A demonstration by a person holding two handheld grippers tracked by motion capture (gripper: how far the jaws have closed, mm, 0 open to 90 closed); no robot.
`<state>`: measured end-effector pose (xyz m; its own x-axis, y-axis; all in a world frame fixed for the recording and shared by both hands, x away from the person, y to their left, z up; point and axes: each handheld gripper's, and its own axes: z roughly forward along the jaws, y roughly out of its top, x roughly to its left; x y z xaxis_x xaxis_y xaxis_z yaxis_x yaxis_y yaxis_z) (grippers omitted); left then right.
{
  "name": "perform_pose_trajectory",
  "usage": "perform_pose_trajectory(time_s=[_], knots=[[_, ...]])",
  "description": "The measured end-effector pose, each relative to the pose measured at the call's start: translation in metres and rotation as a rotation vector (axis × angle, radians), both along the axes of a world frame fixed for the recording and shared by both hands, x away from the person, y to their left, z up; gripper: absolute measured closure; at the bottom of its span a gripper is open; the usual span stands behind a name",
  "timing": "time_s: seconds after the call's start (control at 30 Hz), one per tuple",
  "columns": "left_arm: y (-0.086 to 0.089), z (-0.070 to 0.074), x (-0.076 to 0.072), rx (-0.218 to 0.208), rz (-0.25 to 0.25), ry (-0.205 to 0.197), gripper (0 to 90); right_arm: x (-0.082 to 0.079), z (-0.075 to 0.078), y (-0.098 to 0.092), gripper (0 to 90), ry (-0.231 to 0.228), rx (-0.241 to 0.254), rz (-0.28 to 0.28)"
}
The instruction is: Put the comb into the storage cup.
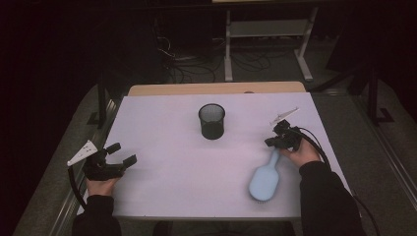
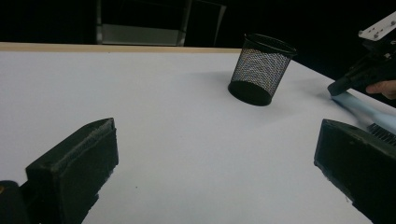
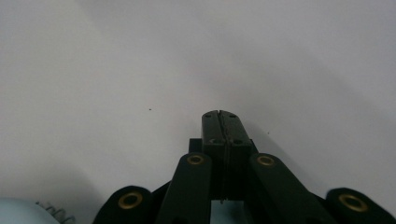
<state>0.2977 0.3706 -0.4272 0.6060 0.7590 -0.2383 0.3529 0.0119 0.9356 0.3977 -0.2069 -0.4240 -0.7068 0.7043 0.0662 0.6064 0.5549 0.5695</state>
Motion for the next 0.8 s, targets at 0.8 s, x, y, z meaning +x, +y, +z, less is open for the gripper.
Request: perform_pose_trajectory(time_s=[0.8], knots=[[0.0, 0.0, 0.0, -0.001, -0.003, 0.001, 0.0, -0.003, -0.007, -0.016, 89.0, 0.001, -0.025, -0.032]])
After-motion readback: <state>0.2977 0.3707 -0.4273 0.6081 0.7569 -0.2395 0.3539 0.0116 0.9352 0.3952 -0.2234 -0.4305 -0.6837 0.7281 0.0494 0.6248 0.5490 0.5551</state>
